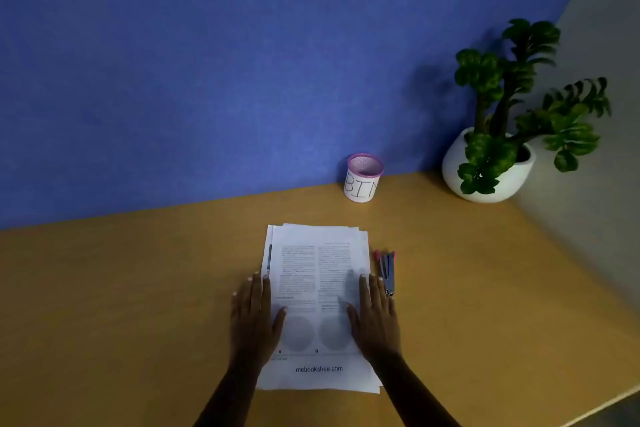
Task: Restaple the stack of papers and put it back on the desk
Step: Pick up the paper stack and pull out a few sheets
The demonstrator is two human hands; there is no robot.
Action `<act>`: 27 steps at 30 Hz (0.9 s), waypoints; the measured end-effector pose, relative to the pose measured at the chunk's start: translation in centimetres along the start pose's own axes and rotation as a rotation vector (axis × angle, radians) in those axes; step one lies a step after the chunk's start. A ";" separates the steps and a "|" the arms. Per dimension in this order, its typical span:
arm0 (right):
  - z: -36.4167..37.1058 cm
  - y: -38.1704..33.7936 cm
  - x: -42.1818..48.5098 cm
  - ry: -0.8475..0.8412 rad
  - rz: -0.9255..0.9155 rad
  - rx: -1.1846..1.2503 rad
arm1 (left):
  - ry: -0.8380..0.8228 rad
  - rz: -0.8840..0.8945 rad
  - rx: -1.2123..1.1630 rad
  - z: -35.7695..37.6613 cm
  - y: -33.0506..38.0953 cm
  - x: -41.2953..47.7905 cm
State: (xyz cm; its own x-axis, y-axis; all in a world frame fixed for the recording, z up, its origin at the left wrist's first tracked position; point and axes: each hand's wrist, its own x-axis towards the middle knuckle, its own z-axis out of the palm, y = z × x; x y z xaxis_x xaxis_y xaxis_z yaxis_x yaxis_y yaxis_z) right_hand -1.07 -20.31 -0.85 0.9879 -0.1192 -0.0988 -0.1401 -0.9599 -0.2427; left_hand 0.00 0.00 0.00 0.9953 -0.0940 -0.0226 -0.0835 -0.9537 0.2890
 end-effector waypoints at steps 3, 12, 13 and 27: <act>0.5 0.3 -0.1 0.028 0.010 0.010 | -0.014 -0.009 -0.040 0.2 -0.2 -0.1; -0.5 -0.3 0.4 -0.034 0.080 0.017 | 0.005 -0.132 -0.094 0.1 0.9 0.7; -0.6 -0.4 0.6 -0.025 0.095 0.053 | 0.022 -0.183 -0.135 -0.1 1.3 1.1; -1.4 -0.6 1.1 0.068 0.225 0.402 | -0.013 -0.440 -0.864 -2.1 1.7 3.9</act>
State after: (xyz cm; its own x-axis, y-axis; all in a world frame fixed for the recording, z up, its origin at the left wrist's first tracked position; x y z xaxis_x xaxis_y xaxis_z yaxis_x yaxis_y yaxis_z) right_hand 0.19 -20.23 0.57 0.9301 -0.3428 -0.1316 -0.3529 -0.7354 -0.5784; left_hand 3.85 -1.37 2.39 0.9279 0.2131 -0.3059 0.3661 -0.3660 0.8556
